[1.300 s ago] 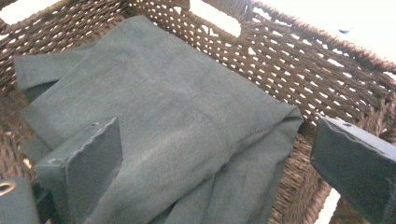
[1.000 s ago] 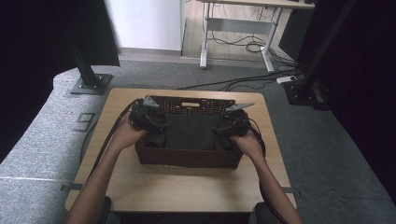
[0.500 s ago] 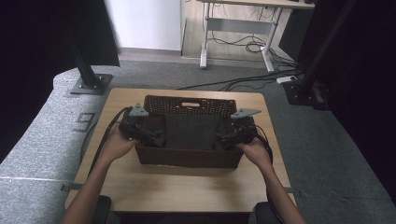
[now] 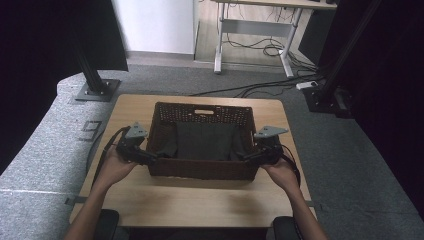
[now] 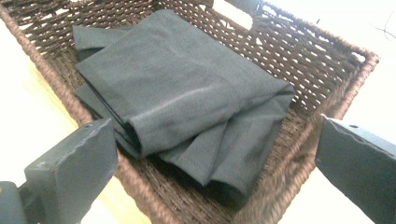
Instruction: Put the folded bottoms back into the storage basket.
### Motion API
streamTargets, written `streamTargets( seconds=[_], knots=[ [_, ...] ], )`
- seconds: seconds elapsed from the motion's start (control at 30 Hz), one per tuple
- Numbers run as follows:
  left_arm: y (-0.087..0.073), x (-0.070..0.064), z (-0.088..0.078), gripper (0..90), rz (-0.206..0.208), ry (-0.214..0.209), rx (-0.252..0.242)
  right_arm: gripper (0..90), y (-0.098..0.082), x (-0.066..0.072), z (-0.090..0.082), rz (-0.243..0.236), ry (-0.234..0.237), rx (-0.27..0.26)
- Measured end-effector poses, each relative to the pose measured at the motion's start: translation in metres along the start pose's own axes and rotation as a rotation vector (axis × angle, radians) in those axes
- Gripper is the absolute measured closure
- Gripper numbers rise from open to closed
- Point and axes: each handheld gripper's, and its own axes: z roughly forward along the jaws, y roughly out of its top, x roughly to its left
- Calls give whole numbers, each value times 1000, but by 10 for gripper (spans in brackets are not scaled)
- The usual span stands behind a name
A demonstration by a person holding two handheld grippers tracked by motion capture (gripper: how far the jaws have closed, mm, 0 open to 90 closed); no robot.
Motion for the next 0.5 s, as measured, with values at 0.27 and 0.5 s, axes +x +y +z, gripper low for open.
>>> streamTargets(
  seconds=[0.27, 0.5],
  knots=[
    [-23, -1, -4, 0, -24, 10, 5, 0, -22, 1, -7, 21, -4, 5],
    [-42, -3, -4, 0, -34, 17, 8, 0, -41, 1, -10, 42, -10, 14]
  ],
)
